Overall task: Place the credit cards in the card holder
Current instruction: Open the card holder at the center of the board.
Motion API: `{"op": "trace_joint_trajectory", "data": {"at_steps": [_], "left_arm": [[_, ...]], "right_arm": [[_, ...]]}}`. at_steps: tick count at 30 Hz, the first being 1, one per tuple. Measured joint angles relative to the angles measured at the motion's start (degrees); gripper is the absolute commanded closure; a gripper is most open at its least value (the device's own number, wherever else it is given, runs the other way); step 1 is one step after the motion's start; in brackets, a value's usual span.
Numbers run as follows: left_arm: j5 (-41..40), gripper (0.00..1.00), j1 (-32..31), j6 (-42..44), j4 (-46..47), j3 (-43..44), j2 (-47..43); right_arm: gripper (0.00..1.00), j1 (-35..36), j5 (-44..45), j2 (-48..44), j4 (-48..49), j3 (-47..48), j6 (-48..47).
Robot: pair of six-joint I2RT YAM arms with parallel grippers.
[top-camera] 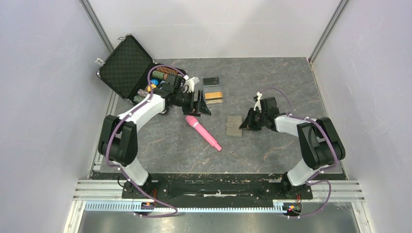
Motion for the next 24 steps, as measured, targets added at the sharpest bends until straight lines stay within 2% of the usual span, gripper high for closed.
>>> {"op": "trace_joint_trajectory", "data": {"at_steps": [9,24], "left_arm": [[-1.6,0.19,-1.5,0.0,-4.0,3.9,2.4],[-3.2,0.15,-3.9,0.4,-12.2,13.9,13.6]], "right_arm": [[1.00,1.0,-0.3,0.9,-2.8,2.8,-0.7],[1.00,7.9,-1.8,-4.5,-9.2,7.8,1.5]]}}
